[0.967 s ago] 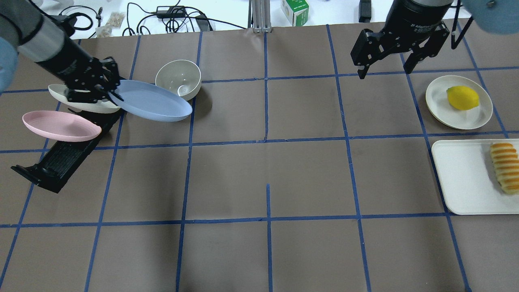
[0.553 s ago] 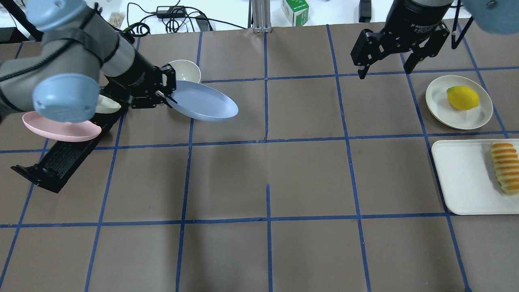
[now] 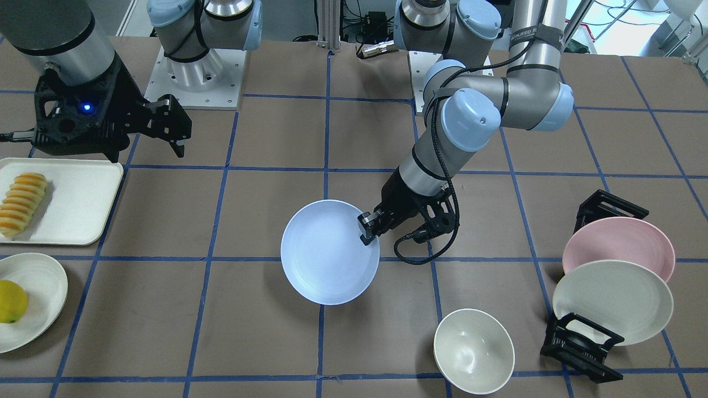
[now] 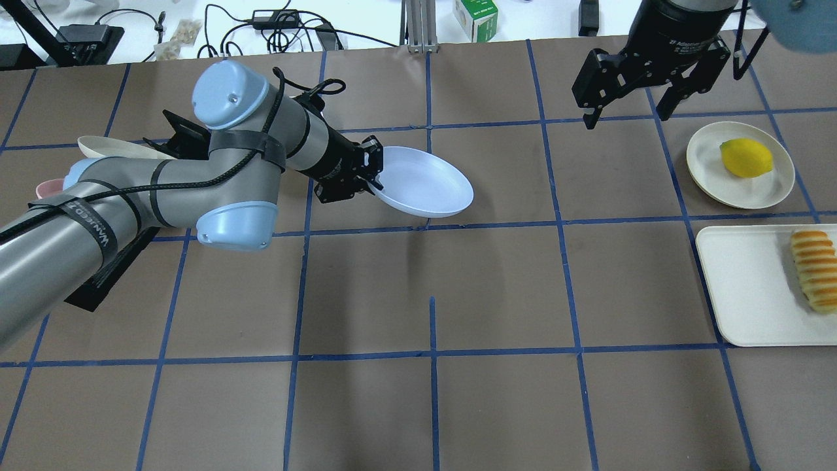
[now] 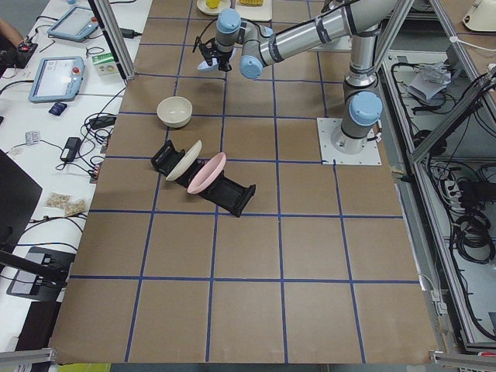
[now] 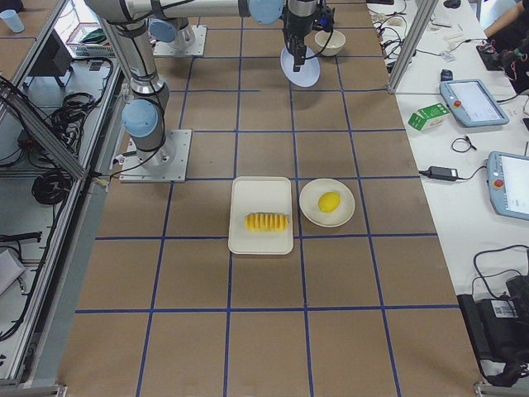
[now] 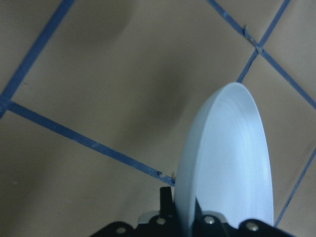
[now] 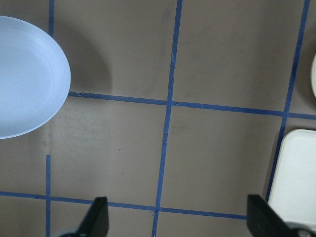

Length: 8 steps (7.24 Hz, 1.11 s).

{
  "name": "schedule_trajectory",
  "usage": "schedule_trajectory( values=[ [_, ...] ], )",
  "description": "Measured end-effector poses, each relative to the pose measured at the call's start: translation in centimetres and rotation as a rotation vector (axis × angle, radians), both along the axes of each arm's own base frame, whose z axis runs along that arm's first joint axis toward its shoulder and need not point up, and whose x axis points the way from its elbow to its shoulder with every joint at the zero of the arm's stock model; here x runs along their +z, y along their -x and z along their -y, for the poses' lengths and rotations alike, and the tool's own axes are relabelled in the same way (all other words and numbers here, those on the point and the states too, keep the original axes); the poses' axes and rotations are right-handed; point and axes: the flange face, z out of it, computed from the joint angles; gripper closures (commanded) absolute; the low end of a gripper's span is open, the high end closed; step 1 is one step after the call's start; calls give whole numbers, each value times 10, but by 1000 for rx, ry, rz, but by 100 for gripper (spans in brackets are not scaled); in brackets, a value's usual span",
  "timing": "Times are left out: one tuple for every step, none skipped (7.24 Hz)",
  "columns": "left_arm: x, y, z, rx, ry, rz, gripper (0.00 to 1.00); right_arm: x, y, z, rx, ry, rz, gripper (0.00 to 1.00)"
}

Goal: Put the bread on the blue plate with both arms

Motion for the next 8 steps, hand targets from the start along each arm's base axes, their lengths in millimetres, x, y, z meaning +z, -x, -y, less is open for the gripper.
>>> schedule_trajectory(
  values=[
    [-15,7,0,-12,-6,-2,100,-8,14,0,10,-17,-28,0],
    [-29,12,0,-21,-14,-2,100,-20,40,-2,15,-43,-52,0],
    [-41,14,2,-25,-21,-1,100,-33,72,-4,19,-60,-57,0],
    [-53,15,4,-26,-34,0,100,-47,110,-5,23,-57,-55,0],
    [-62,16,5,-26,-45,1,57,-68,153,-8,17,-48,-50,0],
    [-67,16,5,-26,-53,3,22,-96,196,-15,10,-33,-48,0],
    [-70,16,6,-26,-56,6,9,-127,236,-25,-13,-3,-58,0],
    [-70,15,6,-25,-55,9,3,-158,270,-38,-48,20,-67,0]
  ],
)
